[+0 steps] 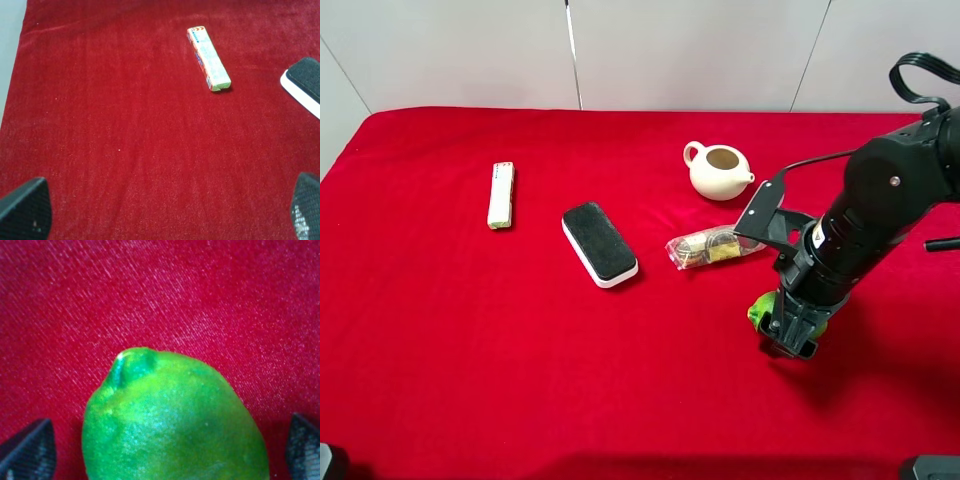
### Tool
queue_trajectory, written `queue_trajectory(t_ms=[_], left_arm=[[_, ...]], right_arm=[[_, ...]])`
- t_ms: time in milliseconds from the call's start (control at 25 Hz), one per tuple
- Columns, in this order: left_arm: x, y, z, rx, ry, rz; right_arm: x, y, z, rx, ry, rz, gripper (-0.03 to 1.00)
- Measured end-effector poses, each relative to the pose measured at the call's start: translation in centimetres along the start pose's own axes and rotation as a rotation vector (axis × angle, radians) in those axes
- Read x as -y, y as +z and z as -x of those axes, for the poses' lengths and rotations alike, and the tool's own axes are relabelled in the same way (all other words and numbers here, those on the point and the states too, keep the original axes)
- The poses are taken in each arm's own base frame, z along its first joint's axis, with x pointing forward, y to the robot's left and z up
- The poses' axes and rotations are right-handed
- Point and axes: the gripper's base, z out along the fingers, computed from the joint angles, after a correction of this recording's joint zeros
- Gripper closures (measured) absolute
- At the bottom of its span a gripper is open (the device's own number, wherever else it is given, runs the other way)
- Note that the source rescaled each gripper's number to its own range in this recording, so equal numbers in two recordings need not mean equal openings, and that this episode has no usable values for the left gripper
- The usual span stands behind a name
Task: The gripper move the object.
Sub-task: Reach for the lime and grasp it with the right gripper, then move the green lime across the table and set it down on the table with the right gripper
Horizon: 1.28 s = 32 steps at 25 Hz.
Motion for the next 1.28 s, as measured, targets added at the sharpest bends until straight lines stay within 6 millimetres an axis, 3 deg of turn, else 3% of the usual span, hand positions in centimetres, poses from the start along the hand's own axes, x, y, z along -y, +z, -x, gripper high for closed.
queue_trajectory(t_ms=[80,800,1280], left_arm=[[0.0,0.0,0.0,0.000,0.000,0.000],[0.0,0.0,0.0,0.000,0.000,0.000],[0.0,0.0,0.0,0.000,0.000,0.000]], right_arm=[[0.0,0.1,0.0,-0.002,-0.001,0.000,0.97],[0.0,-0.1,0.1,-0.007,-0.001,0.003,0.97],[1.1,-6.8,3.3,0.040,0.131,0.003,0.97]])
